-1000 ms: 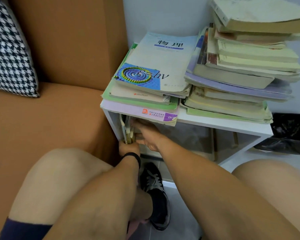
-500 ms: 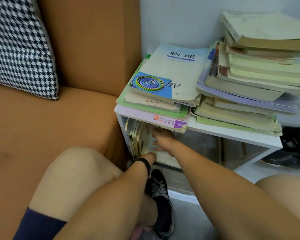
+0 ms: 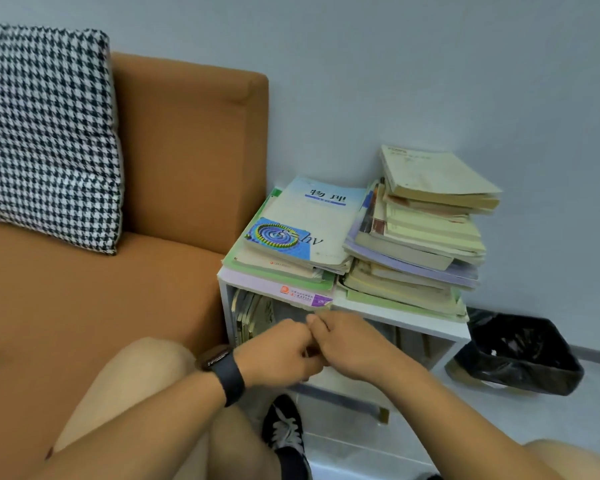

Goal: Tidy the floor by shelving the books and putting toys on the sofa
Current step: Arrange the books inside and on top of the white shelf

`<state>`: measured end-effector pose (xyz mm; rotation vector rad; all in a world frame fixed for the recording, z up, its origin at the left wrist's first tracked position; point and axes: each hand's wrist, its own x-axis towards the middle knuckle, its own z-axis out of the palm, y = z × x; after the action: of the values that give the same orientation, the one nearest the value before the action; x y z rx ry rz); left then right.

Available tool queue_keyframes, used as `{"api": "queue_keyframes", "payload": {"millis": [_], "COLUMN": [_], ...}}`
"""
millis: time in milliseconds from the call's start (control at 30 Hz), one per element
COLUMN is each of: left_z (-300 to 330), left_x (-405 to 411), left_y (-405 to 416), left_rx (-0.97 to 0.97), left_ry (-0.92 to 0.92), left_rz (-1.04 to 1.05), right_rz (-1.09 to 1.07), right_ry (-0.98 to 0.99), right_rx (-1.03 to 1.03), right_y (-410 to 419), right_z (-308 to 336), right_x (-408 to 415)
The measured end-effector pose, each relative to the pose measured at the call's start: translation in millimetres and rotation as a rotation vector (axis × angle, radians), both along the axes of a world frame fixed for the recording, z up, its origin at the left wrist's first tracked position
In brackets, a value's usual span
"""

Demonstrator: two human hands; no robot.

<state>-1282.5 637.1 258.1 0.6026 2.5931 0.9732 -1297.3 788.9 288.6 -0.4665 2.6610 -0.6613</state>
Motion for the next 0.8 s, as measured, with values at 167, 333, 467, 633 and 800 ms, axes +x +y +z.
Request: {"api": "queue_keyframes", "payload": {"millis": [167, 333, 467, 633, 800], "left_z": [31.5, 35.4, 28.8, 15.1, 20.8], "left_x": [-16.0, -83.3, -127.5, -136.7, -130.5], "left_y": [1.4, -33.7, -63.1, -74.1, -81.2], "left_rx": [0.501, 0.214, -0.164, -0.169, -0.036], "left_ry": [0.339, 0.489, 0.306, 0.23, 0.305], "left_rz": [0.457, 0.847, 0.939, 0.9, 0.879], "right_rz": [-0.159, -0.172, -0.098, -0.079, 0.126], "right_ry": [0.312, 0.427, 0.462, 0.579, 0.544], "right_rx": [-0.317, -0.267, -0.212, -0.101, 0.097], "right_y": [-5.6, -6.5, -16.8, -39.1, -66.7], "right_z": [32.0, 41.5, 45.5, 41.1, 23.5], "right_x": [-8.3, -32.6, -54.6, -78.8, -100.6]}}
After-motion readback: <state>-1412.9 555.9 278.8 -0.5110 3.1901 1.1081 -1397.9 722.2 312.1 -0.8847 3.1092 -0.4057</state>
